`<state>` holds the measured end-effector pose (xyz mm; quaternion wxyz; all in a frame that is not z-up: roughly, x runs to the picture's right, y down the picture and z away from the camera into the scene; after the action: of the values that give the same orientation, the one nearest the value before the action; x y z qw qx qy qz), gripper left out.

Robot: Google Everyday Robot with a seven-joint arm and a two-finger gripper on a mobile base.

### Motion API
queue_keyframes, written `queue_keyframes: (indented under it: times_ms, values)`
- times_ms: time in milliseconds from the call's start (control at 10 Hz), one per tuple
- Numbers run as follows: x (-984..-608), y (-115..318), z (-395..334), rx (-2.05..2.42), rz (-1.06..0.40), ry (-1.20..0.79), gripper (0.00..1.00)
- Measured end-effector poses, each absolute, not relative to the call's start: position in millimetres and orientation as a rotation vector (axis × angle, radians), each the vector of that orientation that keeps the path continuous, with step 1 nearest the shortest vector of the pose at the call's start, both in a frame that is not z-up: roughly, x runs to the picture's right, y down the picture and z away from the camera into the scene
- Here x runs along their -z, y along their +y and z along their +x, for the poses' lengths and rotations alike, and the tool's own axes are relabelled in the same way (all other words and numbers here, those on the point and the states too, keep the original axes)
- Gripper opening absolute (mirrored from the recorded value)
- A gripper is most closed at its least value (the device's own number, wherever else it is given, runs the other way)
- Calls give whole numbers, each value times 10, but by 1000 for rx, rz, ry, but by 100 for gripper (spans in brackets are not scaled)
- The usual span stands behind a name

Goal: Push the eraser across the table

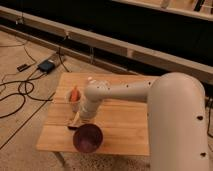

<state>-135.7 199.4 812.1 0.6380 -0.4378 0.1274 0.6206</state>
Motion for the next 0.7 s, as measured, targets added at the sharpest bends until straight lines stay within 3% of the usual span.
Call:
queue_keyframes:
  times_ms: [700]
  values:
    - [-8137,1989,-1571,-1382,-1029,254,65]
